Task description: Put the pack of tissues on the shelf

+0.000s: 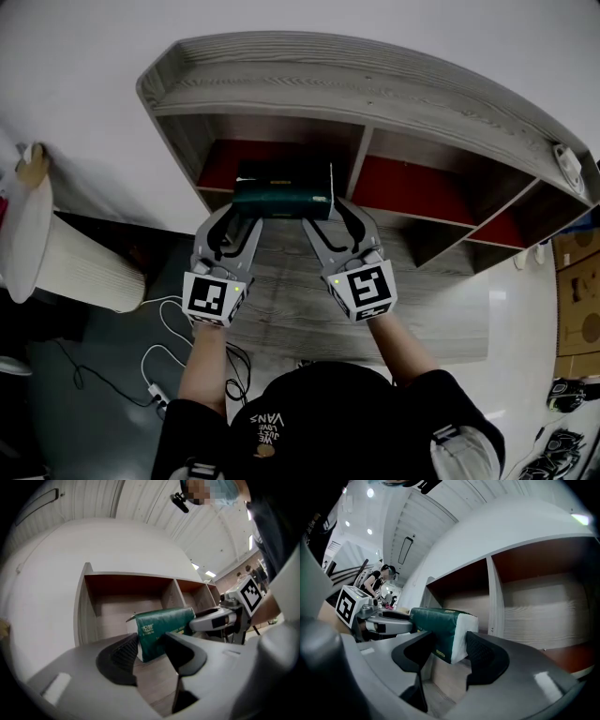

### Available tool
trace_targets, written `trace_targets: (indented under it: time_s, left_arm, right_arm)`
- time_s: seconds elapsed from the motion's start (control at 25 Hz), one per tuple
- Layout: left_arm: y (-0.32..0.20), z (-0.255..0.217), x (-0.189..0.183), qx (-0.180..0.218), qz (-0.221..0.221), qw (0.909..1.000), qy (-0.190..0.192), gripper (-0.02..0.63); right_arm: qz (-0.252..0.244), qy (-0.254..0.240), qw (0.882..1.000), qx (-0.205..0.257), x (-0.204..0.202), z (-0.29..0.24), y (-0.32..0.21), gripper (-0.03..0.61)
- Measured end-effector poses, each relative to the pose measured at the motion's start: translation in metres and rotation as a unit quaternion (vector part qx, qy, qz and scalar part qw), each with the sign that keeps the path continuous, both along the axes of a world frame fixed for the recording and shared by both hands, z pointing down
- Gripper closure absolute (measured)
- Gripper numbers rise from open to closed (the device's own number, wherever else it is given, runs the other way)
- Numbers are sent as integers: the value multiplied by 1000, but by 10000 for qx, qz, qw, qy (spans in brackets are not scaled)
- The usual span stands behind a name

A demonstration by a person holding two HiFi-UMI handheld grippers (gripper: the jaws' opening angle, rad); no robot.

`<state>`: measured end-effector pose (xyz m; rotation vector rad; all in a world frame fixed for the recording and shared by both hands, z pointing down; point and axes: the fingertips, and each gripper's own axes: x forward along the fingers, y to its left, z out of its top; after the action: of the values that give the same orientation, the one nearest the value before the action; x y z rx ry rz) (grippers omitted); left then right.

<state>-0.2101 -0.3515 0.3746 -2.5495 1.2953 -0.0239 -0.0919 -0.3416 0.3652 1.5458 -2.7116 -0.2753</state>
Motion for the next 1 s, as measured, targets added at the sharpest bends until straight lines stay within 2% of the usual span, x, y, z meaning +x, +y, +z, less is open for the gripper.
trace_targets:
  time_s: [0.52, 1.0]
  left_arm:
    - [-23, 4, -1, -762, -559, 9955, 0, 414]
    - [-36, 8, -3, -1094, -800, 9905, 217, 413]
  right_arm:
    - [423, 112, 9988, -206, 0, 1, -14, 351]
    - [580, 237, 9969, -469, -2, 4, -26, 351]
